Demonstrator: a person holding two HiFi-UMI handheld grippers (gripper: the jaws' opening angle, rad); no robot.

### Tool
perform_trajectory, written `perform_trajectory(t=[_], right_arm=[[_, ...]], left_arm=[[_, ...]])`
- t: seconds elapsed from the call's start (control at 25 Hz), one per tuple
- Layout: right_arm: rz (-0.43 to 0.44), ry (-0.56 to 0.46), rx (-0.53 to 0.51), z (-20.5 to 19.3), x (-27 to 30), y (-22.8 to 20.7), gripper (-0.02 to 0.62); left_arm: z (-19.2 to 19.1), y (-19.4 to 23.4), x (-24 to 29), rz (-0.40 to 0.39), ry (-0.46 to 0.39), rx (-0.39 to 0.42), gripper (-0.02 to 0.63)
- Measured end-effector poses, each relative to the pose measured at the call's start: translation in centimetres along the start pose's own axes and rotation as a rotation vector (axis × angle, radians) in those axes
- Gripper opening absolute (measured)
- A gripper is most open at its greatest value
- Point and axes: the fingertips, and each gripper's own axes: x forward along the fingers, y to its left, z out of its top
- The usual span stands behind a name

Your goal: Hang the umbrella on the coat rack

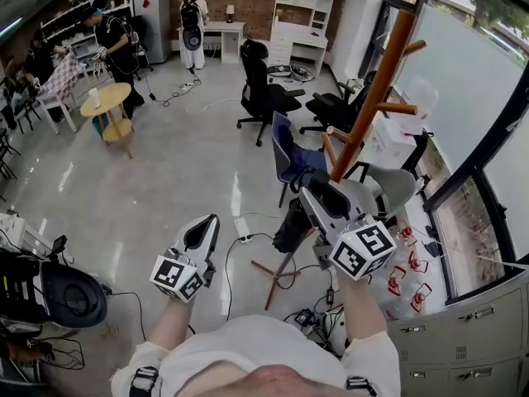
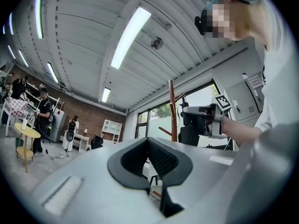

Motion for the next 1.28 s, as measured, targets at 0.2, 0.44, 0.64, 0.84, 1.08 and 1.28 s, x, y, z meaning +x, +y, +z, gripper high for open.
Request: perform_trajectory(t=[0.2,0.44,0.64,0.84,1.08,1.28], right_arm=[[0.019,-0.027,-0.016,2.8,0.6,0.0,0.155],[0.036,-0.061,-0.015,6.1,1.1,-0.4,0.153],[0.022,-0.075,0.001,7.9,1.9,-1.8,0.153],[0.009,-0.089,0.013,9.0,1.7,-2.6,0.153],[-0.005,-0.096,0.049,9.9,1.8,-4.1,0.153],[-0.012,-0.102,0.052,10.8,1.4,-4.8,0.153]], left_arm=[[2.0,-0.7,1.0,-0.024,-0.032,0.009,0.009],[3.4,-1.5,2.0,-0.053,-0.052,0.036,0.009],[4.3,-0.8,2.5,-0.049,-0.068,0.042,0.009],[4.1,-0.4,2.5,-0.046,-0.076,0.033,0.009],[4.4,-0.4,3.2,-0.065,-0.075,0.035,0.009],[4.7,-0.7,3.9,-0.078,-0.074,0.046,0.009]])
